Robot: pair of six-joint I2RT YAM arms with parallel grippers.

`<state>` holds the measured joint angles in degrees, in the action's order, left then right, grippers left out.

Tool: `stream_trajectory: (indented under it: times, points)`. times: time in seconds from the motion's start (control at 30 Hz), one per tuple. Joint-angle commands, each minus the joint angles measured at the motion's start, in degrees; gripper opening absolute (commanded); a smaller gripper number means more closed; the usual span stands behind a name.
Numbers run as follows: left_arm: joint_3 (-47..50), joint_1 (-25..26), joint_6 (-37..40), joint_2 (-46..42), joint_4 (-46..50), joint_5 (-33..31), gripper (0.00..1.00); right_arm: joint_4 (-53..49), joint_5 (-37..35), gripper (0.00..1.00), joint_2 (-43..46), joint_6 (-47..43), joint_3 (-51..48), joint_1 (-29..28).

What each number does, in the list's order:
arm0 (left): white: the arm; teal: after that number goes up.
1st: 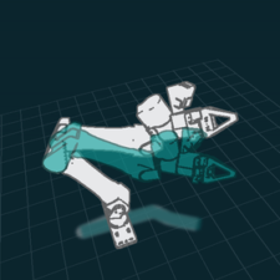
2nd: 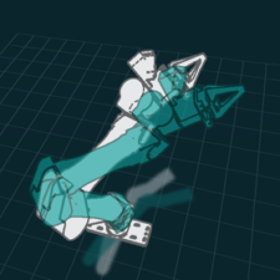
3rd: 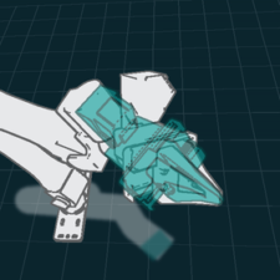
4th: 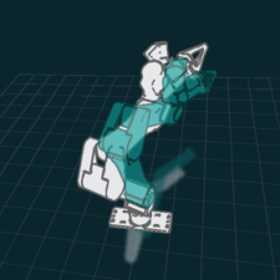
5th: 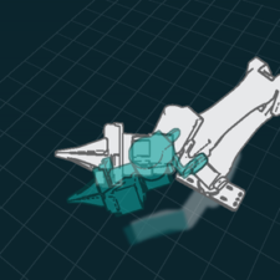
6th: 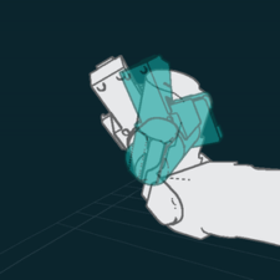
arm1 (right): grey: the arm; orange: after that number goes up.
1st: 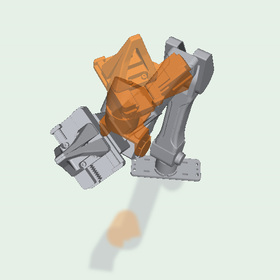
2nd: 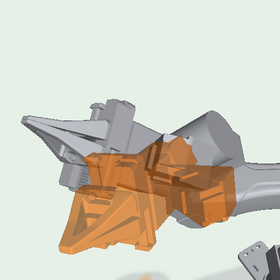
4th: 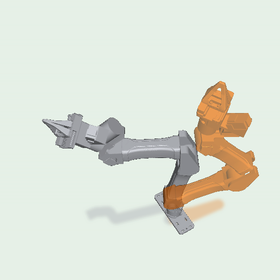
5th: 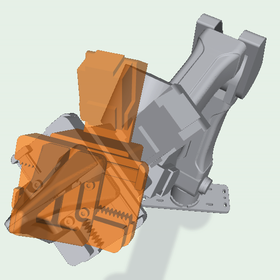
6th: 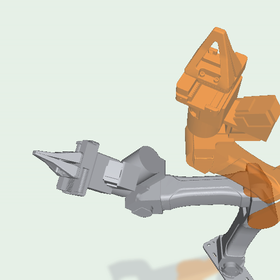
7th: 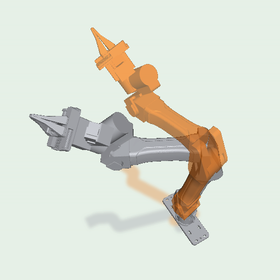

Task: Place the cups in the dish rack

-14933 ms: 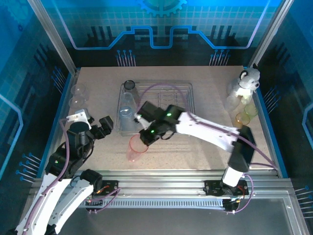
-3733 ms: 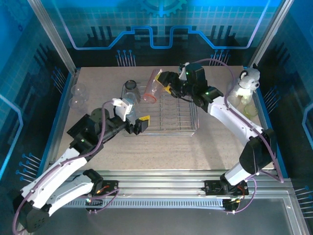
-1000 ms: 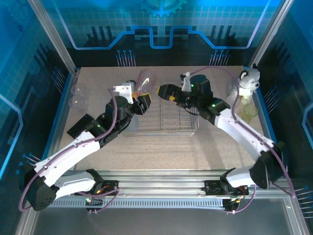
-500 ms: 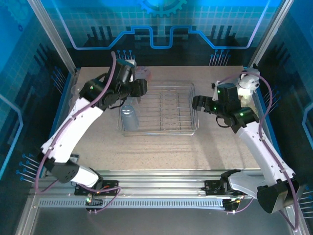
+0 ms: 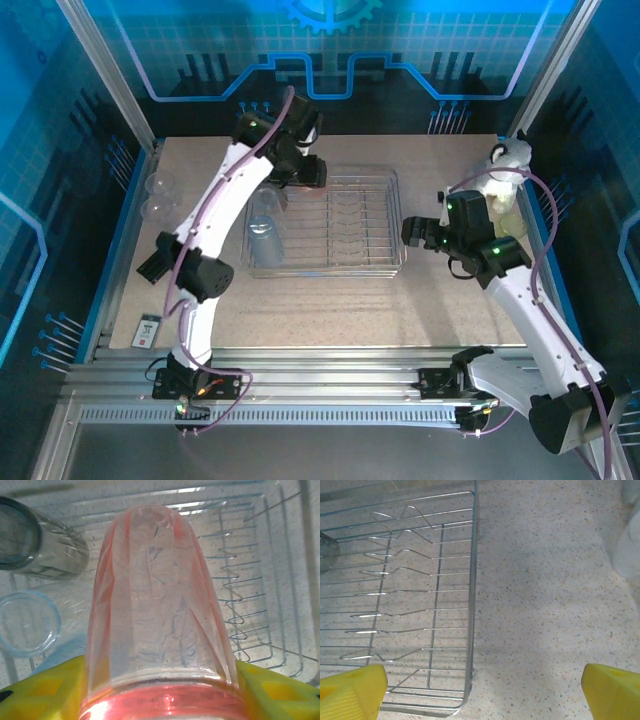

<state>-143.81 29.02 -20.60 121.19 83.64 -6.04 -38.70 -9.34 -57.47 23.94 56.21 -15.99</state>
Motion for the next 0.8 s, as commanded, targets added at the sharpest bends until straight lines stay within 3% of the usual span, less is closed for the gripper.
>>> stream_trajectory:
  times: [0.0,0.77]
  points:
    - [-5.3,-1.5,1.0,2.8,5.3,2.4,0.0,-0.9,-2.4,1.0,2.3,1.0,-1.5,0.7]
    - [-5.3,-3.7,3.5,12.3,5.7,6.3,0.0,0.1,-5.1,1.0,1.8,2.0,-3.6,0.8]
